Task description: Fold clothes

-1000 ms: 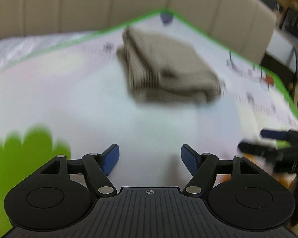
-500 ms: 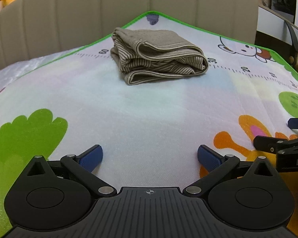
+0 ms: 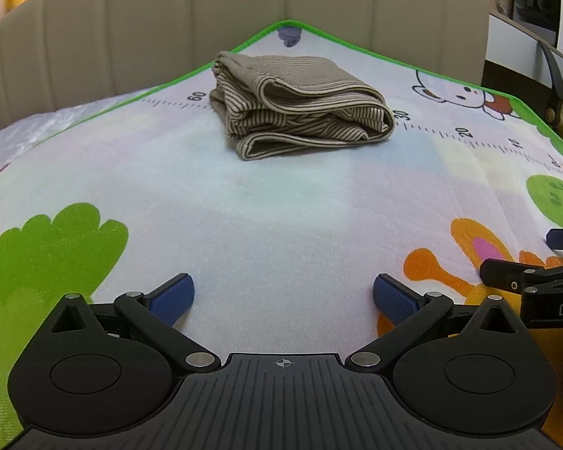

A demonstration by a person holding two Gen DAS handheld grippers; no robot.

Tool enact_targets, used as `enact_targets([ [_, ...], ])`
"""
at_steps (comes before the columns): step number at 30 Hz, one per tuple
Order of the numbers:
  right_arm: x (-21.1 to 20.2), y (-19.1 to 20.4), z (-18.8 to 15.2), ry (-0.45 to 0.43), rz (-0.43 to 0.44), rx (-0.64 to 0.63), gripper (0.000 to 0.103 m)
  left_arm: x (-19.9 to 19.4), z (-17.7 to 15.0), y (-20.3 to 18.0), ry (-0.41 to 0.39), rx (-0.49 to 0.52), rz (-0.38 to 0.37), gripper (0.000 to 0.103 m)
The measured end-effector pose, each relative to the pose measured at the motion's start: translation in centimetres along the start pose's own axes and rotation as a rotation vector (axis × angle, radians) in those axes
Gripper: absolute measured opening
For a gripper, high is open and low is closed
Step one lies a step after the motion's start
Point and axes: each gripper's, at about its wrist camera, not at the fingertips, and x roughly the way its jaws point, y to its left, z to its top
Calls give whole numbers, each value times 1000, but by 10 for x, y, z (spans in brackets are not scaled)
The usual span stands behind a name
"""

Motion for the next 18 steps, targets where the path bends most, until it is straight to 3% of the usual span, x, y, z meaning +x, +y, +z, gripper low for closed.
enact_targets([
  [18, 1, -1, -1, -8, 6, -2, 103, -1, -2, -1, -12, 2, 4, 103],
])
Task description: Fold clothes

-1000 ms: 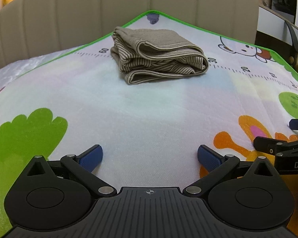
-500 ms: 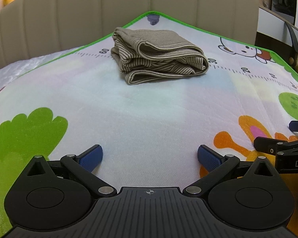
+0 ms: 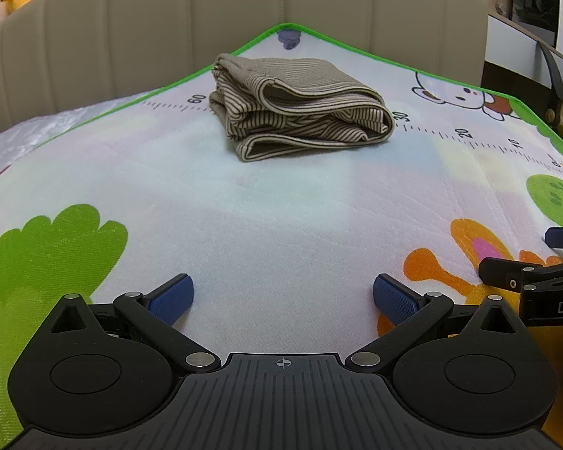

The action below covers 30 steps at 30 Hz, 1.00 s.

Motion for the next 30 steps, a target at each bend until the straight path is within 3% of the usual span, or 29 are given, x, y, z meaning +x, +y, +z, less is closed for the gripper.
enact_targets([
  [30, 0, 0, 0, 0, 0, -3, 103, 1, 0, 1, 0, -5, -11, 103],
])
